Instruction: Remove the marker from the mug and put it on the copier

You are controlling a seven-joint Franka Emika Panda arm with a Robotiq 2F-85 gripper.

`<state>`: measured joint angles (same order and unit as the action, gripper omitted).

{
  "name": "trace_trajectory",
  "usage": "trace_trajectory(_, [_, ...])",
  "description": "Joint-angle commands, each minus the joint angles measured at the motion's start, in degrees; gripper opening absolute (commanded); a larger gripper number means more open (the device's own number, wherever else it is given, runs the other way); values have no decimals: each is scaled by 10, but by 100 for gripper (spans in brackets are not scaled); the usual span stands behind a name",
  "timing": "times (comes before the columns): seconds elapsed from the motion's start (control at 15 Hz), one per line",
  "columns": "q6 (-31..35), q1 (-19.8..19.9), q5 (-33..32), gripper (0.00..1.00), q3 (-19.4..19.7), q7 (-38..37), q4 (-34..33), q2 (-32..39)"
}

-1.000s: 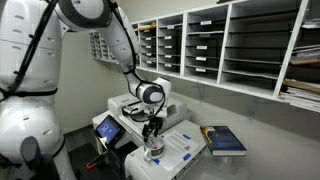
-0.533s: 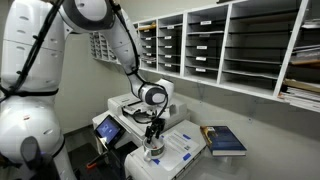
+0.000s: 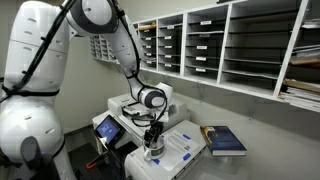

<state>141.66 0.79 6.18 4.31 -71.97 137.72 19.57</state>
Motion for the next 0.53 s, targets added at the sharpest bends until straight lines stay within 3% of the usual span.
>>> trace_trajectory(0.0, [20, -17, 6, 71, 14, 11, -4, 11])
trace_trajectory(0.2, [31, -21, 6, 65, 12, 13, -3, 18])
trace_trajectory(0.47, [38, -32, 1, 35, 16, 9, -5, 28])
